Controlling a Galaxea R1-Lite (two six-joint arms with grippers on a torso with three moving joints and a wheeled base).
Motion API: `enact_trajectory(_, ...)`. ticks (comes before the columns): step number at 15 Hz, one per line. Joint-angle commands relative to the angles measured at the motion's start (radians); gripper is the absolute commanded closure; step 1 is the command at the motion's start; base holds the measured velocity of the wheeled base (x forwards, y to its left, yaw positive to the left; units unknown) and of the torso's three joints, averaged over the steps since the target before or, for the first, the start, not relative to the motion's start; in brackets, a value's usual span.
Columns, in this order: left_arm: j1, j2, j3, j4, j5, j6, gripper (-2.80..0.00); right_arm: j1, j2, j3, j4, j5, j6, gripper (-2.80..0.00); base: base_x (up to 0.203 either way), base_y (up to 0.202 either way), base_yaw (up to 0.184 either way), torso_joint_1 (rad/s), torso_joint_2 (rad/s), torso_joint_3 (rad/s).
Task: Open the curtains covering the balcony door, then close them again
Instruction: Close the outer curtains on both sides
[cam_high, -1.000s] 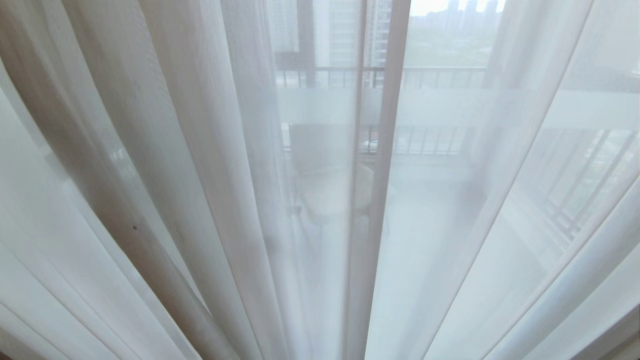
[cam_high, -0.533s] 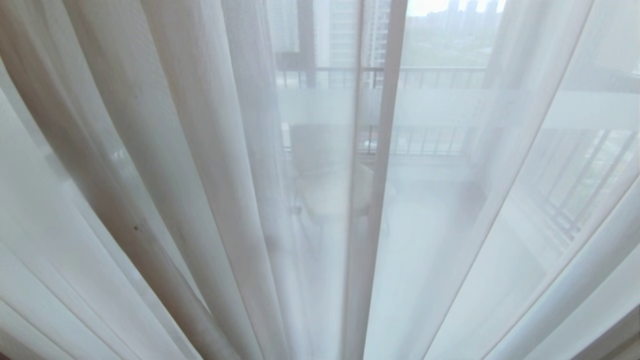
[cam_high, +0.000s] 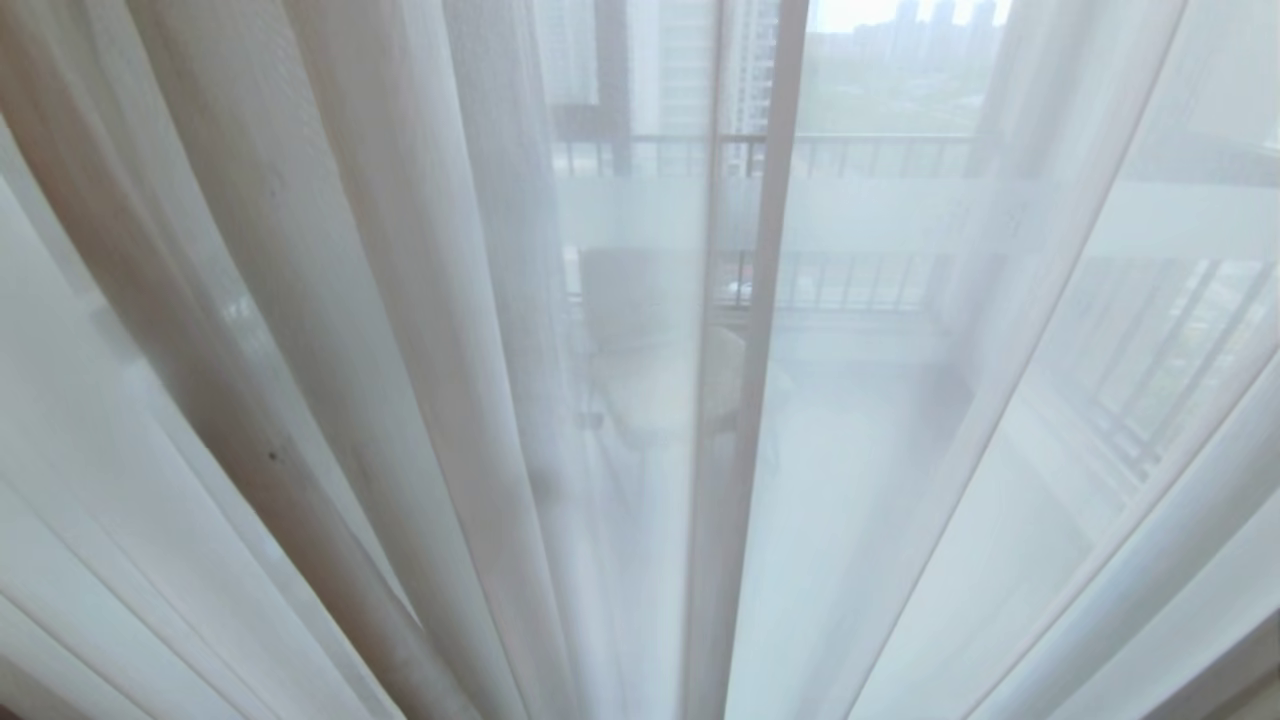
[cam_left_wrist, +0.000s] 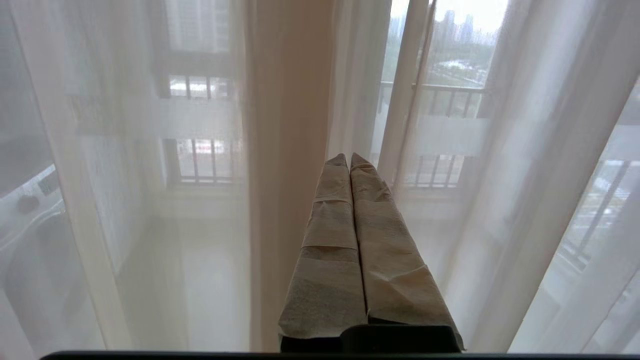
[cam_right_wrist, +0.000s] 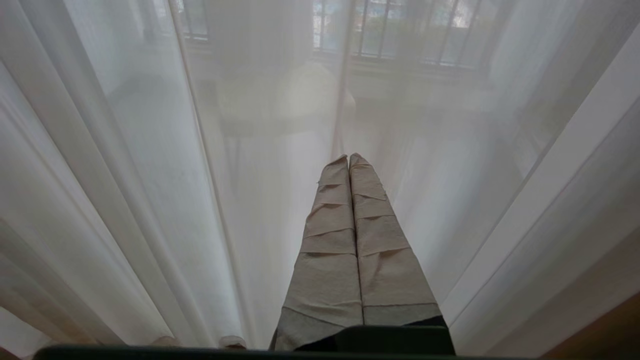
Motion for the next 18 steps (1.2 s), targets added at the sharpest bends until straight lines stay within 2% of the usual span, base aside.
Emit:
enact_trajectory(1, 0.01, -0.128, 0.051, 0.006, 0.001, -0.001, 0.0, 0.0, 0.0, 0.0, 0.0, 0.001, 0.0, 0.0, 0.0, 0.0, 0.0, 0.0, 0.0, 0.0)
enact_trajectory(5, 0.139, -0.23, 0.161, 0.088, -0.006, -0.004, 0.0, 0.0, 0.0, 0.0, -0.002, 0.001, 0.001, 0.0, 0.0, 0.0, 0.0, 0.0, 0.0, 0.0)
enact_trajectory(11, 0.148, -0.235, 0.45, 0.093, -0.025, -0.002, 0.0, 0.0, 0.0, 0.0, -0.001, 0.001, -0.001, 0.0, 0.0, 0.0, 0.0, 0.0, 0.0, 0.0)
enact_trajectory(12, 0.168, -0.235, 0.502, 0.092, -0.036, -0.001, 0.0, 0.0, 0.0, 0.0, 0.0, 0.001, 0.0, 0.0, 0.0, 0.0, 0.0, 0.0, 0.0, 0.0)
enact_trajectory(14, 0.273, -0.261, 0.593, 0.093, -0.077, -0.003, 0.0, 0.0, 0.0, 0.002, 0.0, 0.001, -0.001, 0.0, 0.0, 0.0, 0.0, 0.0, 0.0, 0.0)
enact_trajectory(16, 0.291, -0.39, 0.674, 0.094, -0.115, -0.005, 0.0, 0.0, 0.0, 0.002, -0.001, 0.001, 0.0, 0.0, 0.0, 0.0, 0.0, 0.0, 0.0, 0.0)
enact_trajectory(18, 0.297, -0.51, 0.735, 0.093, -0.113, -0.003, 0.0, 0.0, 0.0, 0.002, -0.002, 0.001, 0.001, 0.0, 0.0, 0.0, 0.0, 0.0, 0.0, 0.0)
